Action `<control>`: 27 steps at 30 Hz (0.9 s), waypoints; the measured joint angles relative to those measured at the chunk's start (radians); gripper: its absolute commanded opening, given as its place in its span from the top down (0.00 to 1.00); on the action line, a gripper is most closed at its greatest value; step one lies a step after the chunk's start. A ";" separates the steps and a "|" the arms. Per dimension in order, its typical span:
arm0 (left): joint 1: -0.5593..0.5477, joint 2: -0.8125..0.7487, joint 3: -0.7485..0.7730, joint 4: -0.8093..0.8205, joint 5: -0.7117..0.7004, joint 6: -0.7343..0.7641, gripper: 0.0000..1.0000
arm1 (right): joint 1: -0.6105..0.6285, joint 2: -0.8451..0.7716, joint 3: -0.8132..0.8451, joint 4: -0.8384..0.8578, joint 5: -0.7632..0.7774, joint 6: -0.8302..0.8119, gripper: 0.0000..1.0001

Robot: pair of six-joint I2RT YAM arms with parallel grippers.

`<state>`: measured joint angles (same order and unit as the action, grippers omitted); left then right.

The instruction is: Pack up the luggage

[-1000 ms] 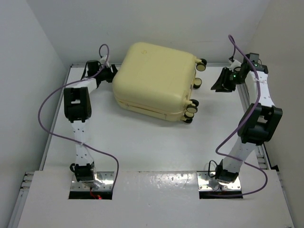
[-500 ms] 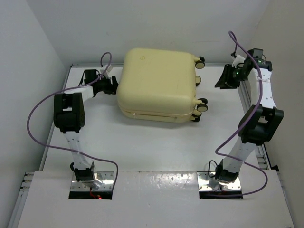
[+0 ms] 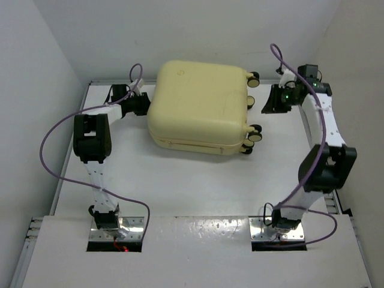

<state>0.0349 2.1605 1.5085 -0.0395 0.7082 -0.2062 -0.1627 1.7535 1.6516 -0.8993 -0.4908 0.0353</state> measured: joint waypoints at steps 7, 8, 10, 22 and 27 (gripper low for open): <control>-0.007 -0.001 -0.004 0.003 -0.039 -0.080 0.91 | 0.100 -0.476 -0.450 0.308 0.150 0.010 0.79; -0.004 -0.001 -0.007 0.009 -0.039 -0.094 0.93 | 0.103 -0.535 -0.491 0.340 0.166 0.008 0.76; 0.011 -0.002 -0.019 0.026 -0.034 -0.137 0.98 | 0.111 -0.647 -0.564 0.404 0.183 0.004 0.76; 0.024 -0.035 -0.087 0.079 -0.035 -0.248 1.00 | 0.375 -1.056 -0.990 0.351 -0.037 -0.147 1.00; 0.028 -0.078 -0.149 0.083 -0.047 -0.252 1.00 | 0.515 -0.996 -1.144 0.417 0.090 -0.227 1.00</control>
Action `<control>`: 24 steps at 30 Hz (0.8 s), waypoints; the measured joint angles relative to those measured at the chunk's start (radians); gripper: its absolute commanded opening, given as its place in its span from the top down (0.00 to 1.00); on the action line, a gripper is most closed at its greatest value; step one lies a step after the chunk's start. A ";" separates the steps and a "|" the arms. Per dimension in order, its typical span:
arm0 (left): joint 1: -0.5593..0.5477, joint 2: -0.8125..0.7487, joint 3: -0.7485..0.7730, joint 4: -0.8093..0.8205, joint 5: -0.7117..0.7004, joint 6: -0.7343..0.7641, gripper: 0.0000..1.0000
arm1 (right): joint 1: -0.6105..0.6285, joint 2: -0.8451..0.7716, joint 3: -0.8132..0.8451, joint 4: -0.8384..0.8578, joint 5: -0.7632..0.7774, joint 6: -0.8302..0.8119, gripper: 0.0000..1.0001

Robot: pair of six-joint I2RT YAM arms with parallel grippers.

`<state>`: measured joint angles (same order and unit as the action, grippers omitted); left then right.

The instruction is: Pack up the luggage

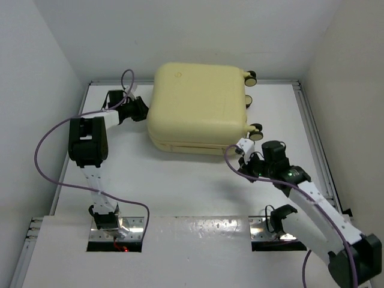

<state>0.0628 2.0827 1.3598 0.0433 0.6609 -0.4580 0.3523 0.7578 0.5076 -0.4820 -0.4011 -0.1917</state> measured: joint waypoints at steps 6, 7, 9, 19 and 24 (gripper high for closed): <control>0.021 -0.048 -0.079 0.013 0.017 -0.023 1.00 | 0.082 0.148 -0.129 0.299 0.189 0.037 1.00; 0.027 -0.054 -0.092 0.019 0.026 -0.031 1.00 | 0.100 0.173 -0.155 0.364 0.224 0.059 1.00; 0.044 -0.063 -0.119 0.028 0.050 -0.051 1.00 | 0.125 0.253 -0.171 0.480 0.277 0.103 1.00; 0.131 -0.107 -0.200 0.014 0.120 -0.084 1.00 | 0.129 0.580 -0.089 0.890 0.441 0.233 1.00; 0.172 -0.109 -0.200 0.000 0.128 -0.093 1.00 | 0.101 0.613 -0.077 0.946 0.449 0.255 0.78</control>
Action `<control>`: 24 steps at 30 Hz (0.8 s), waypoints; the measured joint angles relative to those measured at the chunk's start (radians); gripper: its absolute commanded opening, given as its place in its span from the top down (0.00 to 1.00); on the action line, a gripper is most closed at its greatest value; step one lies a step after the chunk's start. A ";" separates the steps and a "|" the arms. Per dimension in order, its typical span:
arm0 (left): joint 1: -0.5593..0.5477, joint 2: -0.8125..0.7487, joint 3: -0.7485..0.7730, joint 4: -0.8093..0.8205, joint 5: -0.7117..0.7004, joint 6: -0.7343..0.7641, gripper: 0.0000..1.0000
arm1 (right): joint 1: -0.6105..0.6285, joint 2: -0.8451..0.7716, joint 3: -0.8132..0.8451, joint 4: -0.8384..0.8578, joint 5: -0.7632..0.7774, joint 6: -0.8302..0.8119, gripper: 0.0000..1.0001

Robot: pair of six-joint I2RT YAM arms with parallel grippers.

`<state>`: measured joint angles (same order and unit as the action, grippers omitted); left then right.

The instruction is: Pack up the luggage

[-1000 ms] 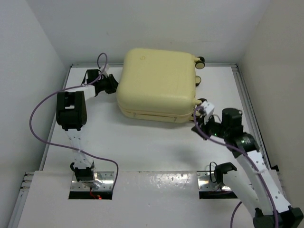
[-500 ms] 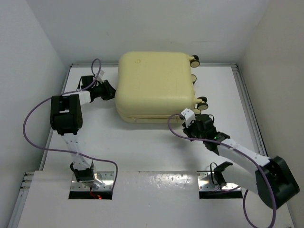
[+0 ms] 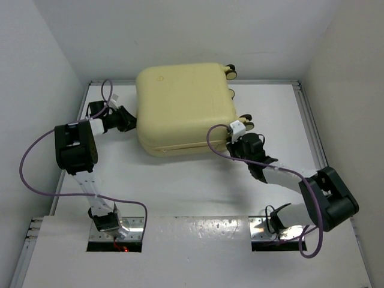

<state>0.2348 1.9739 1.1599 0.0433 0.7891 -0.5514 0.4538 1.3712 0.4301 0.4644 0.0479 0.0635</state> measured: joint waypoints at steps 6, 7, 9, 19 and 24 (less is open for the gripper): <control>0.013 0.000 0.002 -0.002 0.000 -0.006 1.00 | -0.018 -0.111 0.000 -0.066 -0.049 0.027 0.69; 0.013 0.000 0.002 -0.001 0.000 -0.009 1.00 | -0.019 -0.138 0.000 -0.079 -0.063 0.039 0.69; 0.013 0.000 0.002 0.001 -0.001 -0.016 1.00 | -0.016 -0.186 0.000 -0.102 -0.085 0.086 0.69; 0.016 -0.005 -0.039 0.077 0.000 -0.105 1.00 | 0.169 -0.174 -0.141 -0.088 -0.010 0.283 0.36; 0.016 -0.009 -0.052 0.100 -0.004 -0.122 1.00 | 0.182 -0.154 -0.200 -0.049 0.076 0.306 0.47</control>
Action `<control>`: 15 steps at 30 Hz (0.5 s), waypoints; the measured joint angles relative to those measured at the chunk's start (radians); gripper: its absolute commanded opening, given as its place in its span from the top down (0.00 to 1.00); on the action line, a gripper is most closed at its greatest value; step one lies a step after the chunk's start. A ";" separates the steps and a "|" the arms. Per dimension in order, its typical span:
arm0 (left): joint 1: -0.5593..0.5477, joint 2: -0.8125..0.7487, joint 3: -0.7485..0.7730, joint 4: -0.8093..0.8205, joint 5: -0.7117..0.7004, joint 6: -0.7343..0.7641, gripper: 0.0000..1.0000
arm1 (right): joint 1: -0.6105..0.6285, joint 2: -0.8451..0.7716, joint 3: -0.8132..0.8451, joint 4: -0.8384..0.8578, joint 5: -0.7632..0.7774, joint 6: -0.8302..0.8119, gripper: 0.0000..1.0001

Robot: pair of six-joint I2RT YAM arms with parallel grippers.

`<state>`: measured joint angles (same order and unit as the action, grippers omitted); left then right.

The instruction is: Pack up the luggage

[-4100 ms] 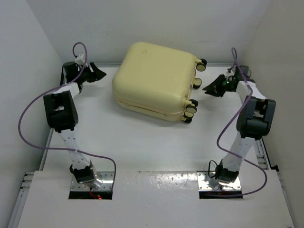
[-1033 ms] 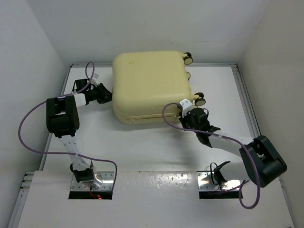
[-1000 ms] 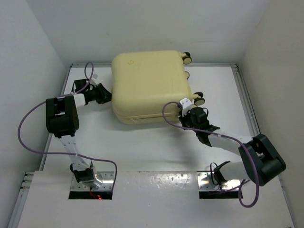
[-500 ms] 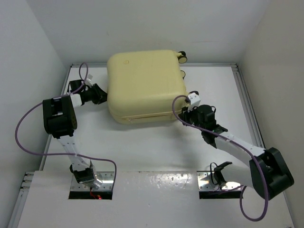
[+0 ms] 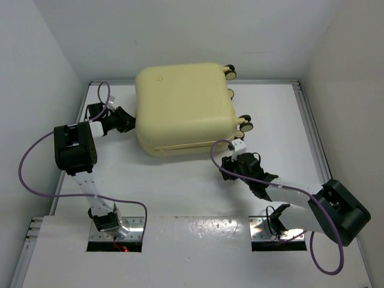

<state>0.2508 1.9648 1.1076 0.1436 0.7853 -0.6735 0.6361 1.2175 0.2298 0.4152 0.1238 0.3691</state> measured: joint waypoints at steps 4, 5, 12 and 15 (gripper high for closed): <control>0.000 -0.002 -0.006 0.010 -0.003 -0.009 1.00 | 0.006 0.015 0.001 0.070 0.058 -0.002 0.54; 0.000 -0.002 -0.007 0.013 -0.003 -0.012 1.00 | 0.007 0.022 0.005 0.083 0.068 -0.003 0.54; 0.000 -0.002 -0.011 0.022 -0.005 -0.023 1.00 | 0.050 0.076 0.061 0.203 0.112 -0.022 0.51; 0.000 -0.002 -0.011 0.022 -0.005 -0.027 1.00 | 0.057 0.092 0.081 0.244 0.112 -0.030 0.45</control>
<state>0.2512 1.9629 1.0962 0.1658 0.7803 -0.7010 0.6933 1.3098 0.3111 0.6590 0.2356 0.3389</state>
